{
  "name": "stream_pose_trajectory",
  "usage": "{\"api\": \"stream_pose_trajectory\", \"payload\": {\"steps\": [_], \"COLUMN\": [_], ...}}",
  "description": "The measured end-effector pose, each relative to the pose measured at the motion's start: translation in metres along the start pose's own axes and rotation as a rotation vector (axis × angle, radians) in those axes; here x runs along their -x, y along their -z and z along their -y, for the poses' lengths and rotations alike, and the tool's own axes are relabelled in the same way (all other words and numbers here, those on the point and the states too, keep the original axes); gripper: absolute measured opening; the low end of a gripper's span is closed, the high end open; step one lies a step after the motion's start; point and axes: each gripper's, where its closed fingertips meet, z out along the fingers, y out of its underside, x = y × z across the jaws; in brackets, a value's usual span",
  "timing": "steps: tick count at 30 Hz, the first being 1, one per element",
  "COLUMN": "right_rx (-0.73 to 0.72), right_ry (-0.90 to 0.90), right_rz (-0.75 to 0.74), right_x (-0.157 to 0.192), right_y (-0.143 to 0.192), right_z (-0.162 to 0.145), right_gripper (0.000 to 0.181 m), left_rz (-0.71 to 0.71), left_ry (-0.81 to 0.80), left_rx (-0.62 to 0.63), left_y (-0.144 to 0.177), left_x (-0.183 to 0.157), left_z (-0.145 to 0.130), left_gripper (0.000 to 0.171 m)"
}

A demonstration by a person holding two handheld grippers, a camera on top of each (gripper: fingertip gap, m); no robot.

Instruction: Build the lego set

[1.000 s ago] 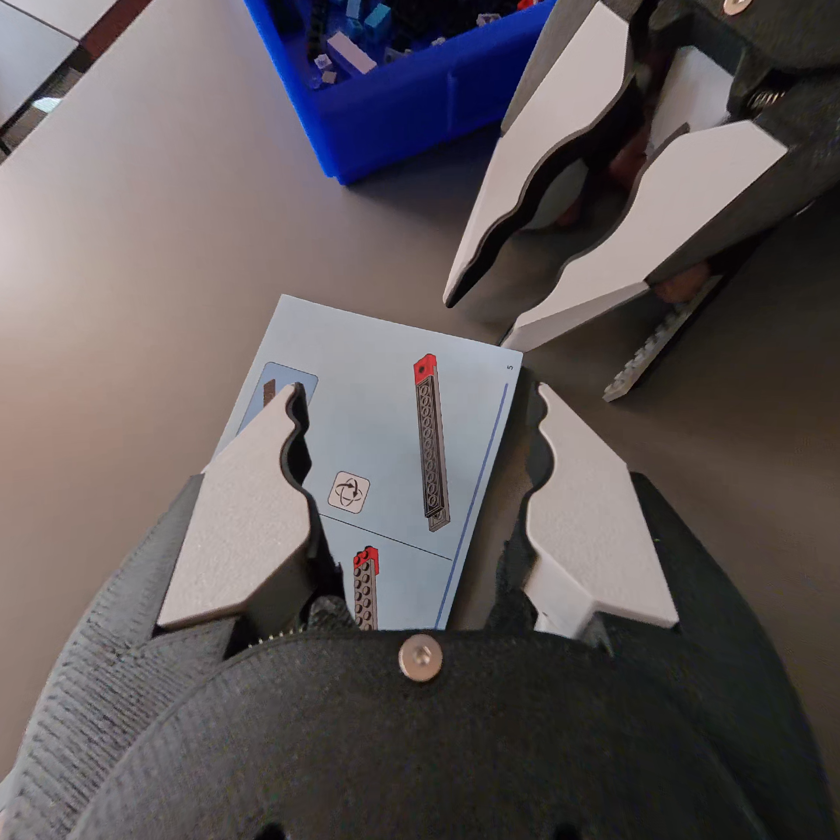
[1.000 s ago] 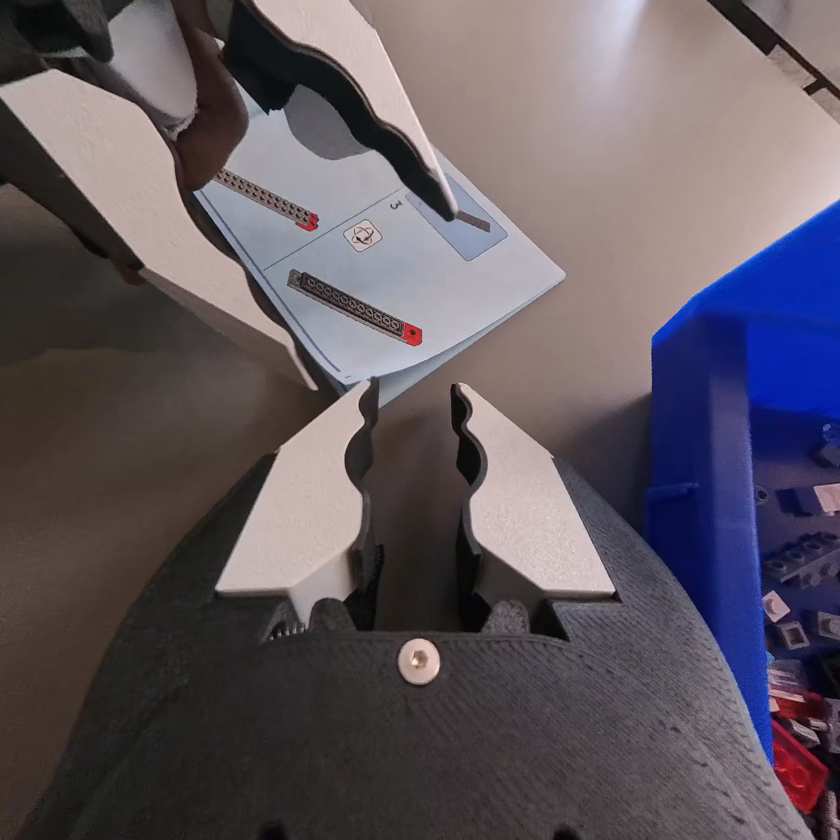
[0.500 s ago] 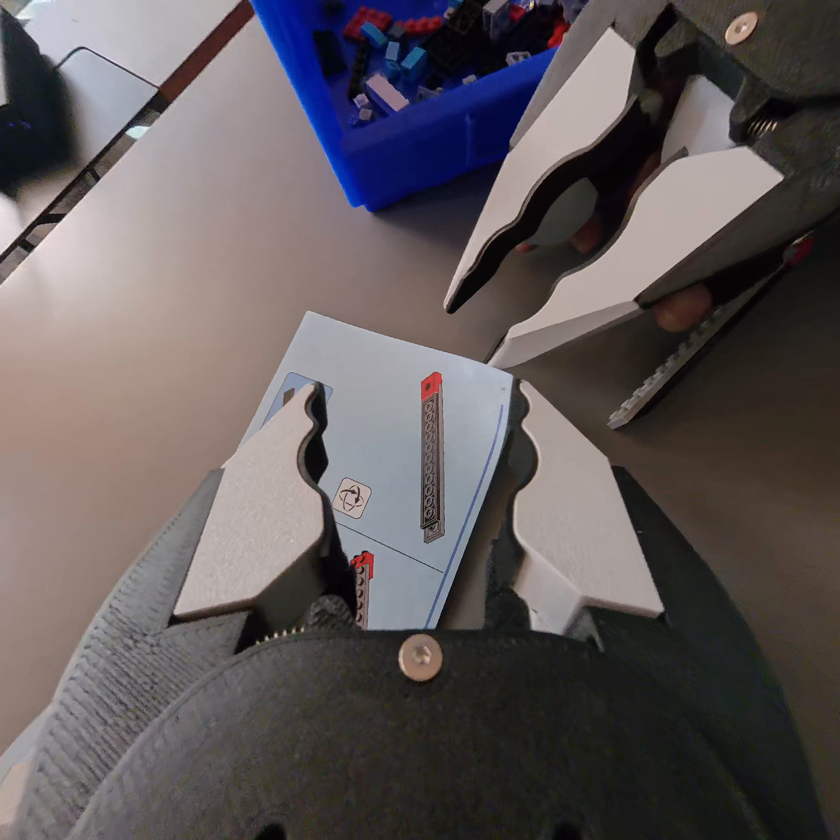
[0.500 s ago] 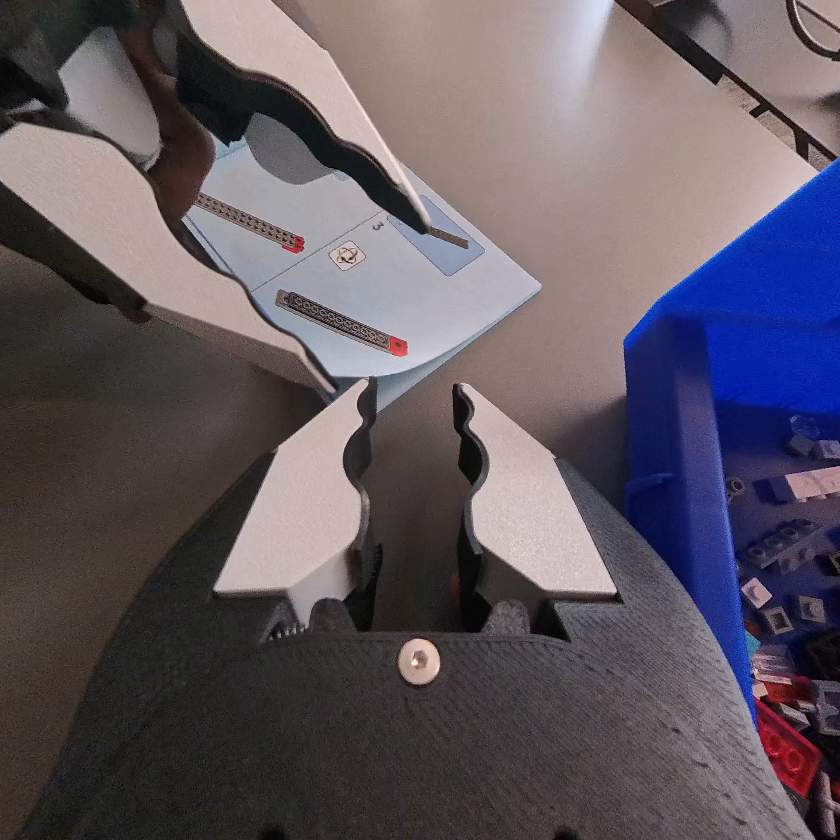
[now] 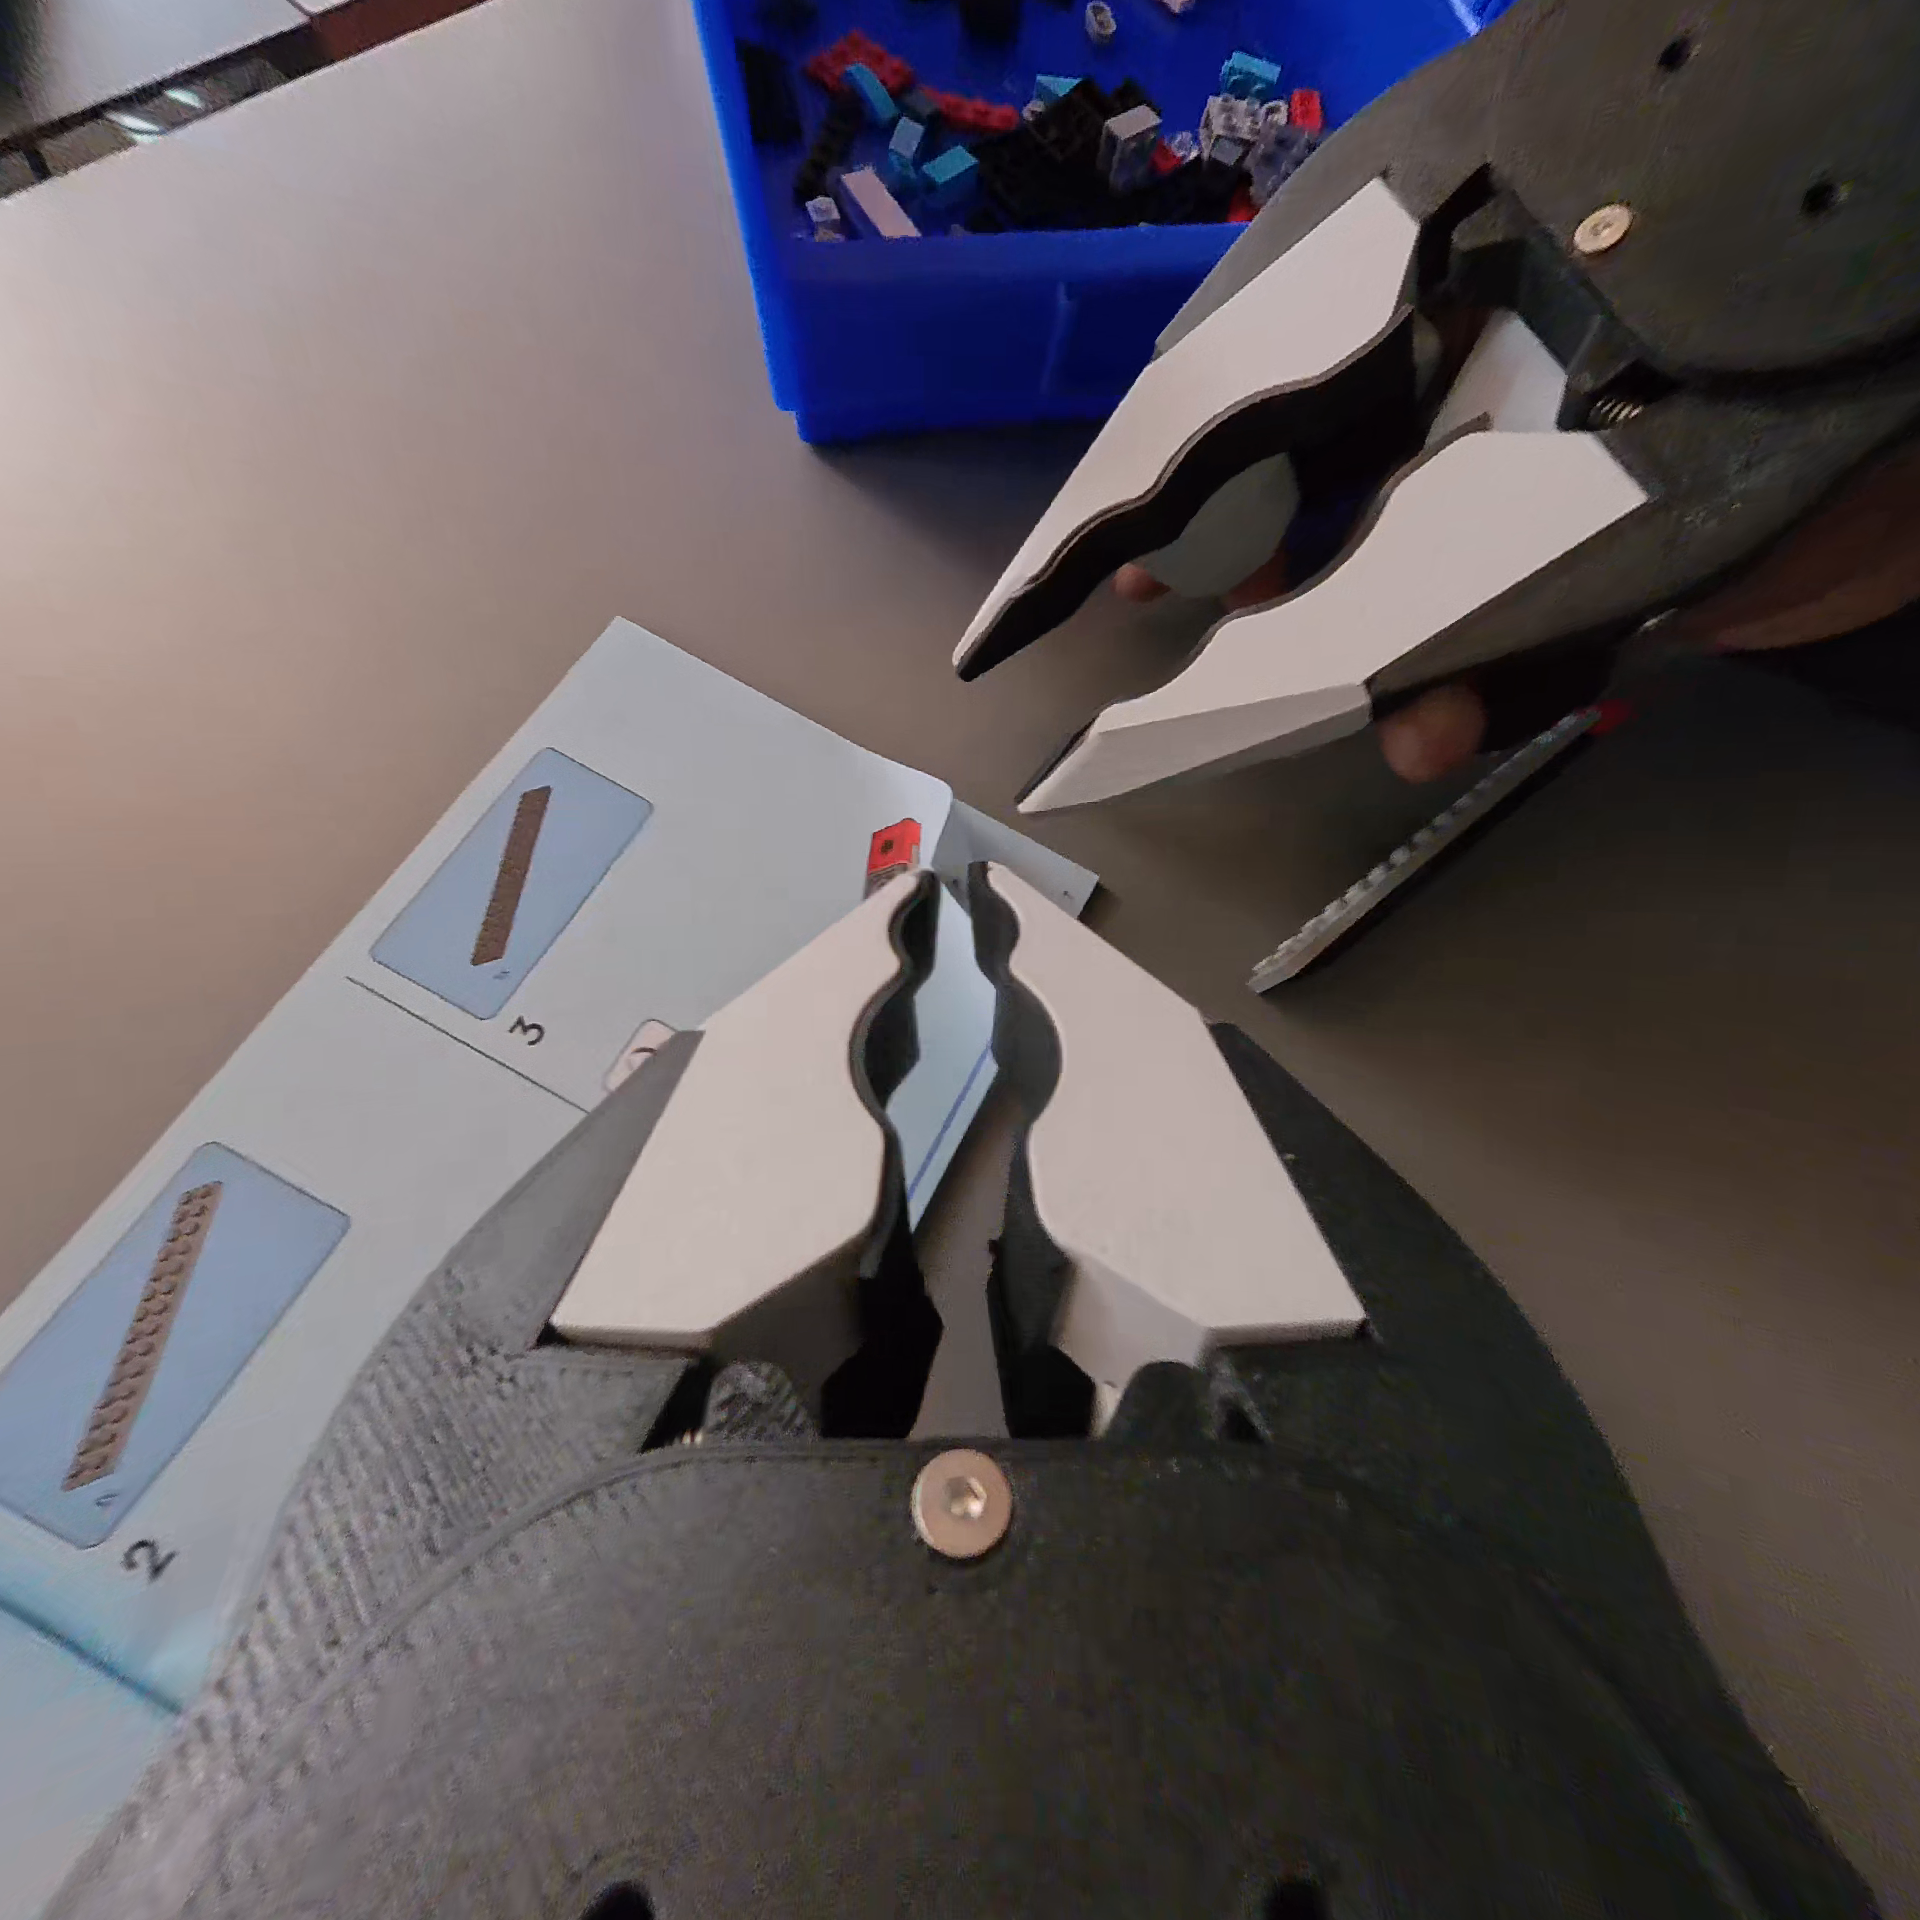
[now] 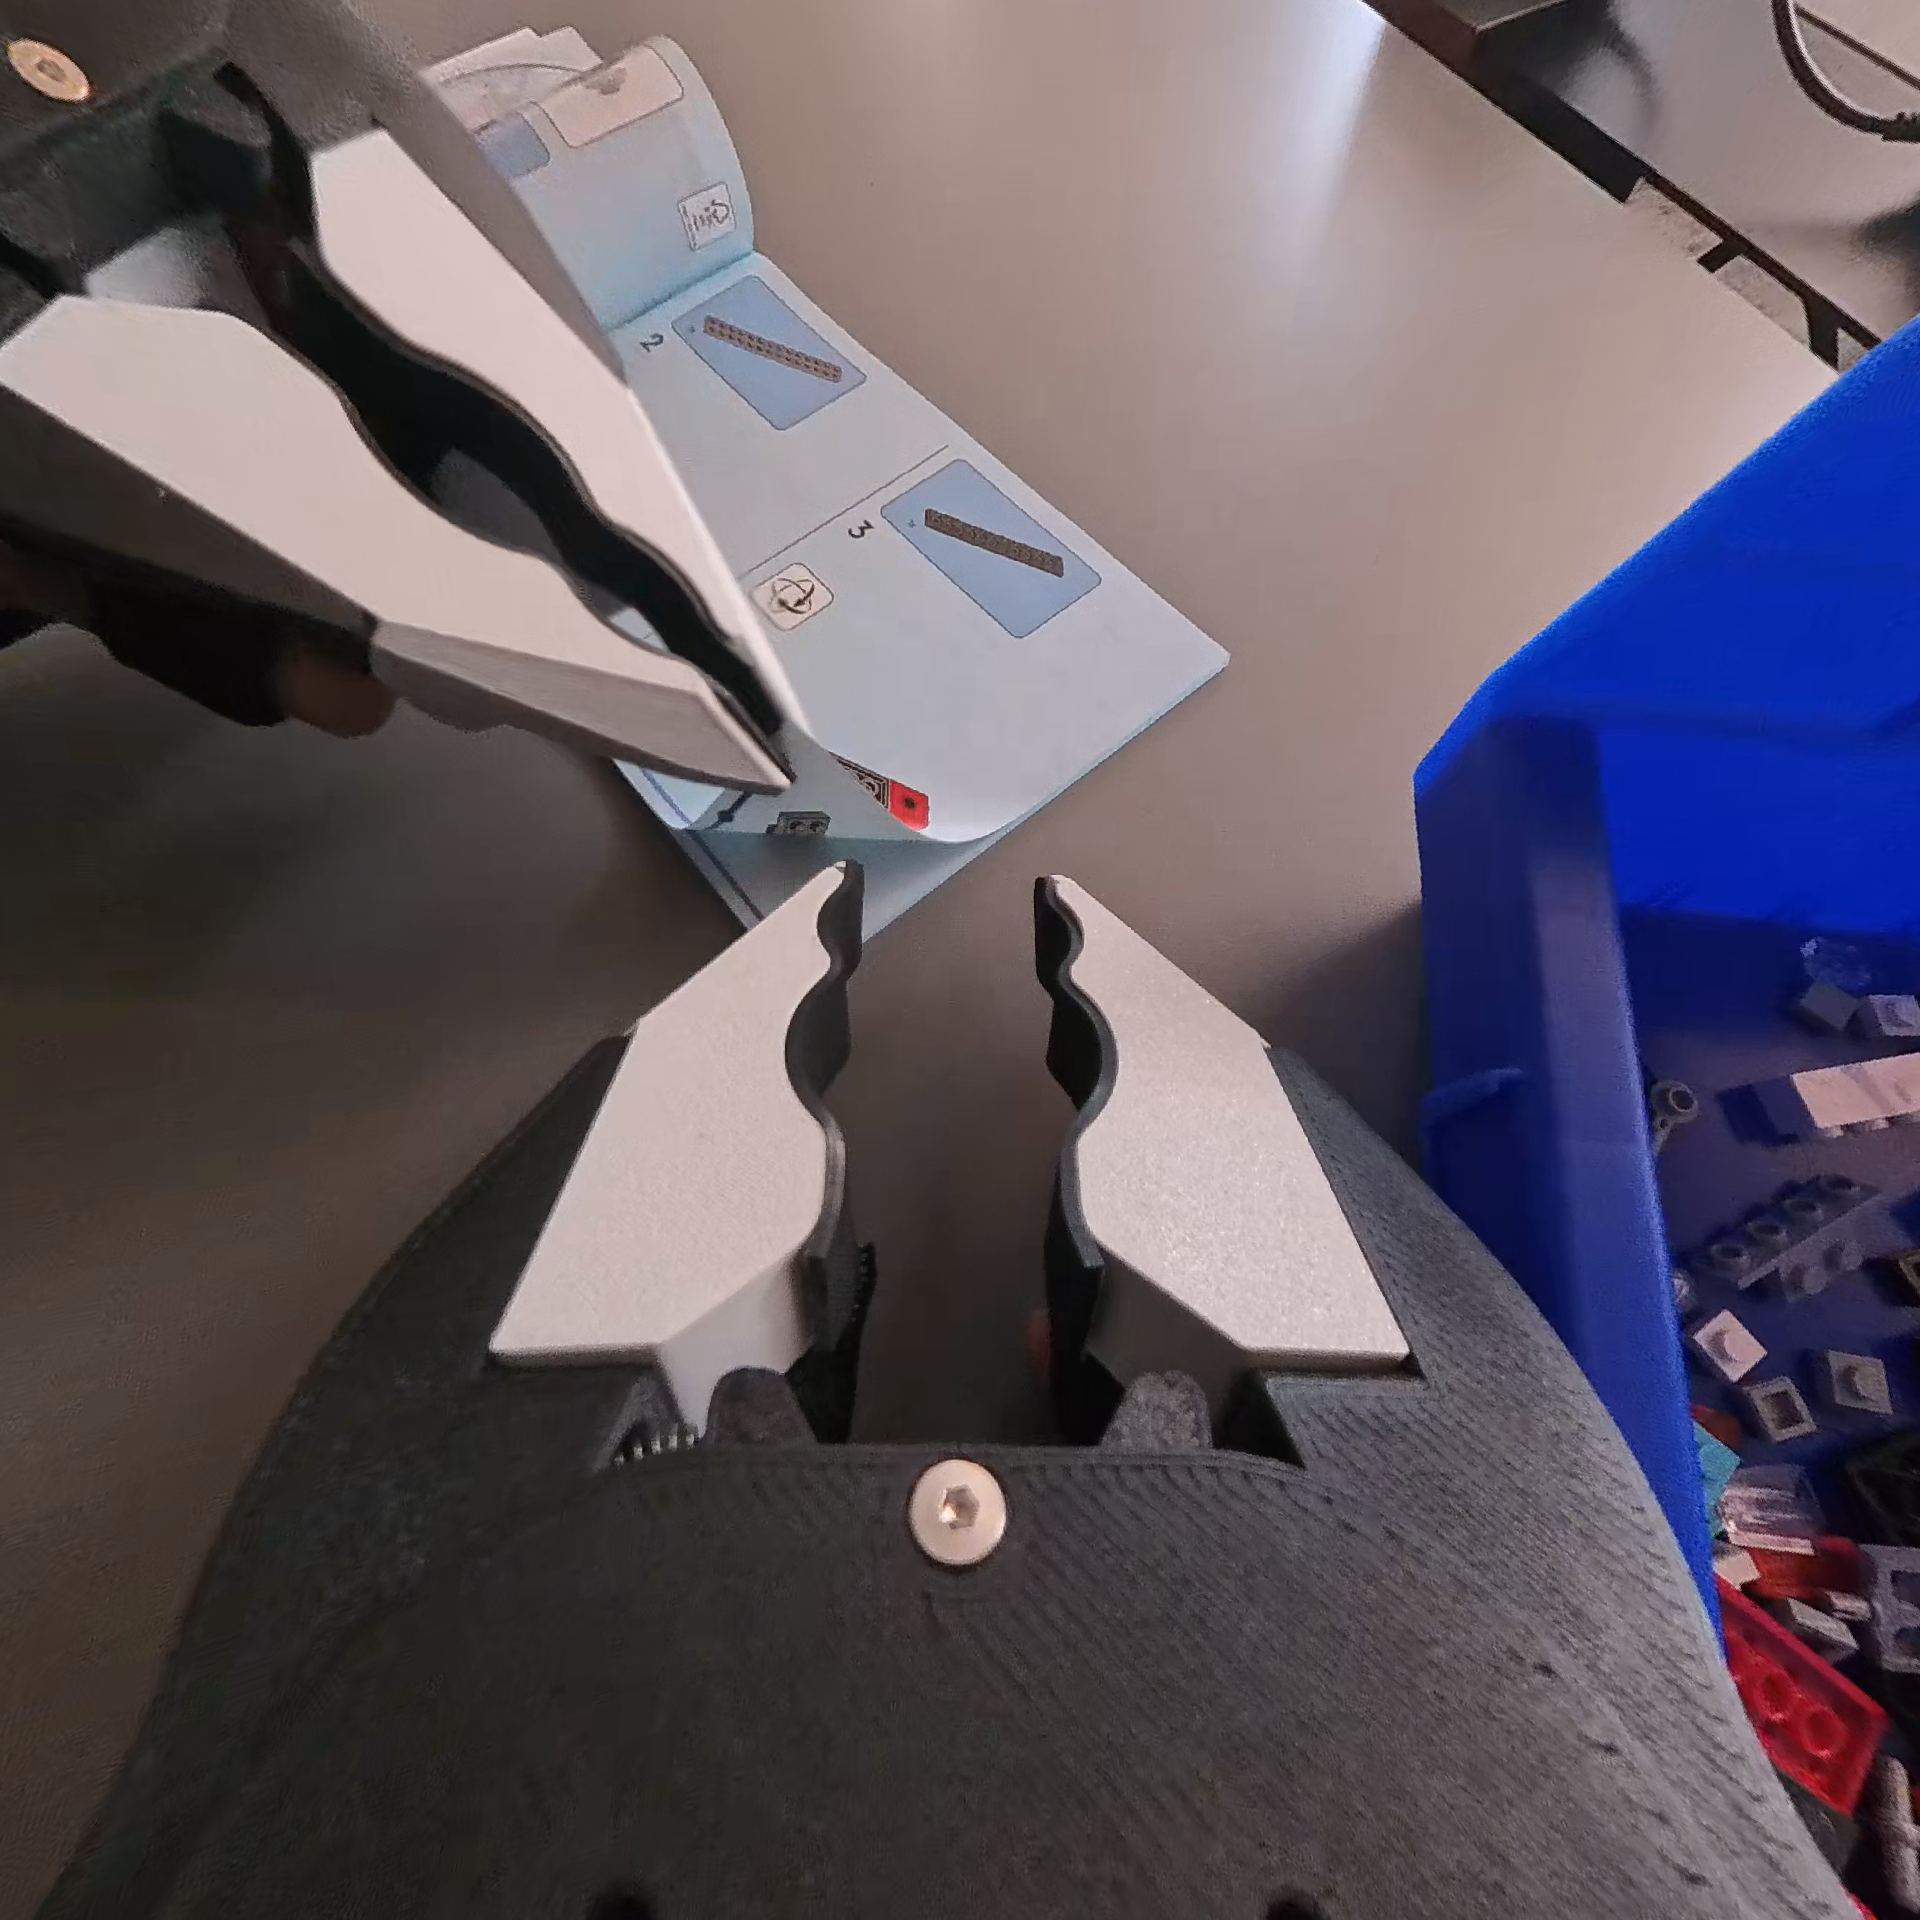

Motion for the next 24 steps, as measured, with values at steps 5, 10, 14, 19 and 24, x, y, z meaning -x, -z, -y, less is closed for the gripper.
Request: {"api": "stream_pose_trajectory", "payload": {"steps": [5, 10, 14, 19, 24], "right_rx": [-0.014, -0.026, -0.023, -0.021, -0.018], "right_ry": [-0.007, -0.016, -0.009, -0.005, -0.008], "right_rz": [0.004, 0.012, 0.017, 0.017, 0.02], "right_x": [0.0, 0.0, 0.001, 0.002, 0.002], "right_y": [0.002, 0.004, 0.004, 0.004, 0.004], "right_z": [0.001, 0.001, 0.001, 0.0, 0.0], "right_gripper": [0.037, 0.037, 0.037, 0.037, 0.037], "left_rz": [-0.051, 0.019, 0.085, 0.284, 0.408], "left_ry": [0.109, 0.301, 0.446, 0.575, 0.678], "left_rx": [-0.102, -0.36, -0.561, -0.596, -0.597], "left_y": [0.016, 0.079, 0.145, 0.201, 0.23], "left_x": [-0.002, 0.034, 0.073, 0.117, 0.134], "left_z": [0.011, 0.025, 0.007, -0.056, -0.1], "left_gripper": [0.0, 0.0, 0.0, 0.0, 0.0]}}
